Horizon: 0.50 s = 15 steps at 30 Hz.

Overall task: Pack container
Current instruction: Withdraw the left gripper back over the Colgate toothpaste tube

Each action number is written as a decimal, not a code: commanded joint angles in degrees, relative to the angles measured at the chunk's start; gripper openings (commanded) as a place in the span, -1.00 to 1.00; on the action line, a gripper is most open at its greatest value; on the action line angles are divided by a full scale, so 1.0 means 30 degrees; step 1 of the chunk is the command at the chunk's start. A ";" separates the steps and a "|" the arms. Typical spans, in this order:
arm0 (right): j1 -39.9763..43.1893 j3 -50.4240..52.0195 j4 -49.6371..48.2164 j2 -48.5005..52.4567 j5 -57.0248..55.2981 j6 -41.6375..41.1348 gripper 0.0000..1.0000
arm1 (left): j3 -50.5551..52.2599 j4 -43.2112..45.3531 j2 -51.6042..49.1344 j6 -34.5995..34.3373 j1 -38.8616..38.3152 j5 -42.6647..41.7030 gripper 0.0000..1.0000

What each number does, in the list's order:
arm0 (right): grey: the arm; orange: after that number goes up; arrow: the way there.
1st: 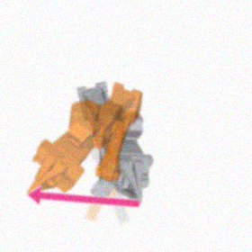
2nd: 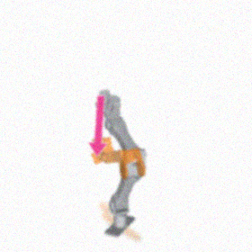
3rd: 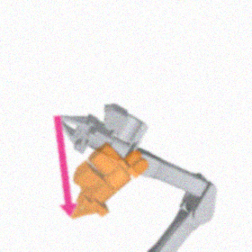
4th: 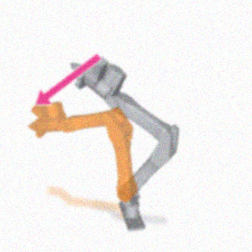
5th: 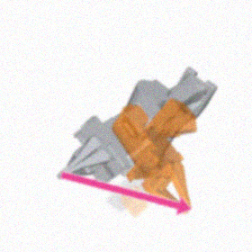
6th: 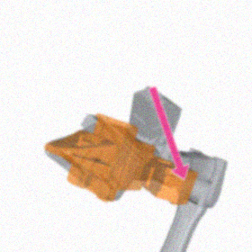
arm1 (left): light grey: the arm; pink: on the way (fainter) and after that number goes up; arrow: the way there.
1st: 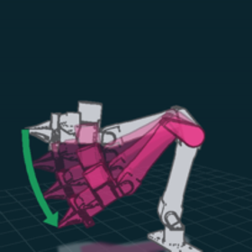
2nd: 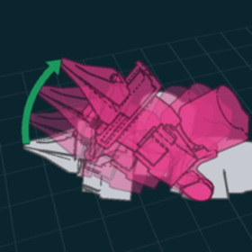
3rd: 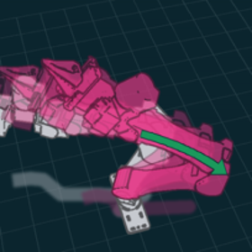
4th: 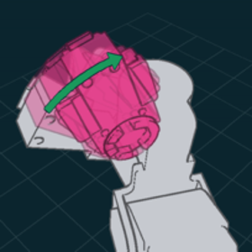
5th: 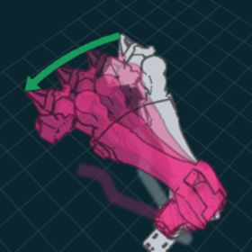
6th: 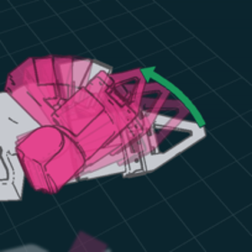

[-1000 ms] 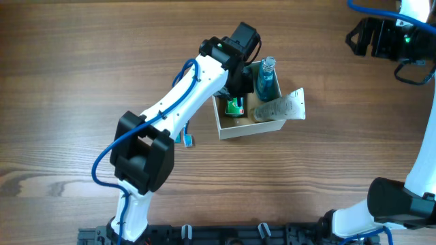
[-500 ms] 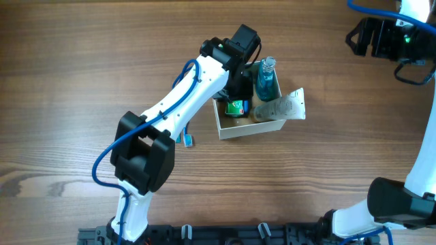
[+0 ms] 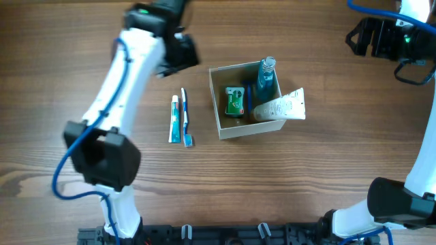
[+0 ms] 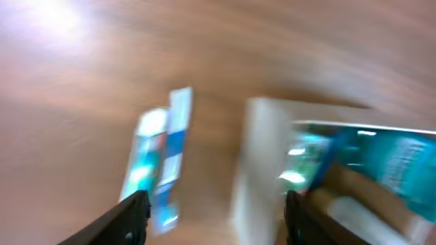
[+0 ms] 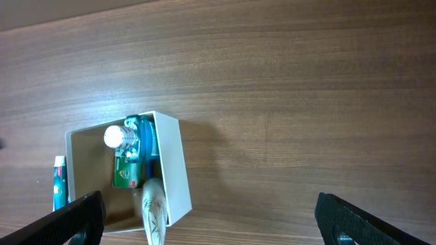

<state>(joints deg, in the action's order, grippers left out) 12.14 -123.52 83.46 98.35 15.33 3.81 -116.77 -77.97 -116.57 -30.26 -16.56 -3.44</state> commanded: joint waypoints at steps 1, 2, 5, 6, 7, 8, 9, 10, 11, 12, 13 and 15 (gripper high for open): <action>-0.0044 -0.0036 -0.0058 0.0036 -0.0240 0.0175 0.99 | 0.1100 -0.1231 0.0357 0.0984 0.0634 0.1384 0.24; -0.0044 -0.0036 -0.0058 0.0036 -0.0240 0.0175 0.99 | 0.1596 -0.1151 0.0357 0.1035 0.0634 0.1399 0.24; -0.0044 -0.0036 -0.0058 0.0036 -0.0240 0.0175 0.99 | 0.3344 -0.0350 0.0357 0.1005 0.0459 0.1384 0.23; -0.0044 -0.0036 -0.0058 0.0036 -0.0240 0.0175 0.99 | 0.3978 -0.0051 0.0357 0.0940 0.0401 0.1370 0.23; -0.0044 -0.0036 -0.0058 0.0036 -0.0240 0.0175 0.99 | 0.4590 0.0262 0.0357 0.0940 0.0357 0.1260 0.23; -0.0044 -0.0036 -0.0058 0.0036 -0.0240 0.0182 0.99 | 0.5187 0.0583 0.0357 0.0940 0.0342 0.1151 0.23; -0.0044 -0.0036 -0.0058 0.0036 -0.0240 0.0182 0.99 | 0.5799 0.0903 0.0357 0.0933 0.0342 0.1035 0.23; -0.0044 -0.0036 -0.0058 0.0036 -0.0240 0.0175 1.00 | 0.6360 0.1195 0.0357 0.0933 0.0357 0.0947 0.23; -0.0044 -0.0036 -0.0058 0.0036 -0.0240 0.0182 0.99 | 0.6892 0.1457 0.0357 0.0947 0.0401 0.0882 0.23; -0.0044 -0.0036 -0.0058 0.0036 -0.0240 0.0175 0.99 | 0.7417 0.1734 0.0357 0.0947 0.0444 0.0860 0.23; -0.0044 -0.0036 -0.0058 0.0036 -0.0240 0.0175 0.99 | 0.7898 0.1945 0.0357 0.0969 0.0474 0.0816 0.23; -0.0044 -0.0036 -0.0058 0.0036 -0.0240 0.0182 0.99 | 0.8750 0.2346 0.0357 0.1231 0.0495 0.0809 0.22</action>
<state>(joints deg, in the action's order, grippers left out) 12.14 -123.52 83.46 98.35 15.33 3.81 -94.65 -72.29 -115.59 -28.51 -15.35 -0.49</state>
